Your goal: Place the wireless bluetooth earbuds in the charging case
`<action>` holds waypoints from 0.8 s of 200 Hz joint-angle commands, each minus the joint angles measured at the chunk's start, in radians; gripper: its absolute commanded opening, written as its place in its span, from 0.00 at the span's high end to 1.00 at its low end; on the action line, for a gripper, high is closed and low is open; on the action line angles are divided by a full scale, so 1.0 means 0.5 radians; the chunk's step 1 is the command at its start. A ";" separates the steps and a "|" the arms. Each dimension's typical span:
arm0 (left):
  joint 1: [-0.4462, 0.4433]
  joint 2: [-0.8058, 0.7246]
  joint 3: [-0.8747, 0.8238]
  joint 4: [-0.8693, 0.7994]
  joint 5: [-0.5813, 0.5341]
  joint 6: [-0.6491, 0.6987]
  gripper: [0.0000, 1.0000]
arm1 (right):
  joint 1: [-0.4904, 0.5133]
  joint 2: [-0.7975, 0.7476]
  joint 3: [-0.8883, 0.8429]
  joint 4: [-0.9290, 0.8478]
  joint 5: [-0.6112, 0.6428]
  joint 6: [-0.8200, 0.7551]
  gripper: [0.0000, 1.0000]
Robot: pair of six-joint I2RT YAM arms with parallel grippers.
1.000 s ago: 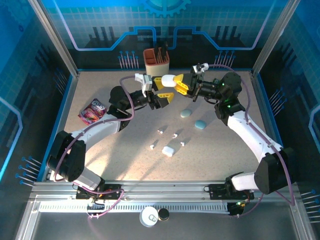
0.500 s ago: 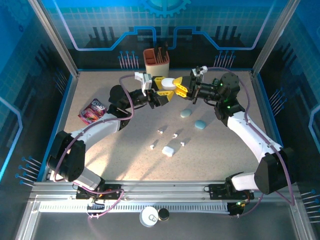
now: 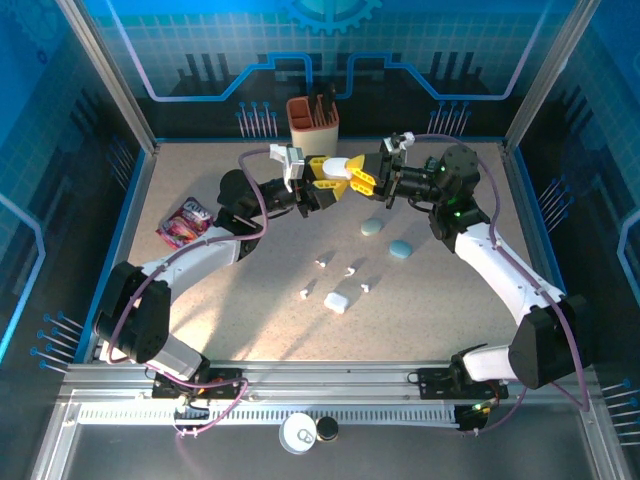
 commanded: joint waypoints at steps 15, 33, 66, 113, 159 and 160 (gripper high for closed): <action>-0.018 -0.041 0.048 0.027 0.070 0.010 0.60 | 0.024 -0.038 -0.002 -0.084 -0.001 -0.096 0.83; -0.018 -0.048 0.039 0.008 0.069 0.028 0.60 | 0.019 -0.039 0.006 -0.132 0.011 -0.136 0.71; -0.014 -0.079 -0.030 -0.040 0.040 0.123 0.59 | -0.020 -0.057 0.027 -0.209 0.035 -0.252 0.45; -0.011 -0.133 -0.106 -0.199 0.017 0.271 0.58 | -0.138 -0.142 0.080 -0.575 0.039 -0.781 0.24; -0.012 -0.213 -0.157 -0.327 0.035 0.316 0.58 | -0.138 -0.239 0.484 -1.788 0.383 -2.105 0.24; -0.012 -0.215 -0.161 -0.329 0.036 0.316 0.58 | -0.135 -0.240 0.492 -1.820 0.401 -2.129 0.24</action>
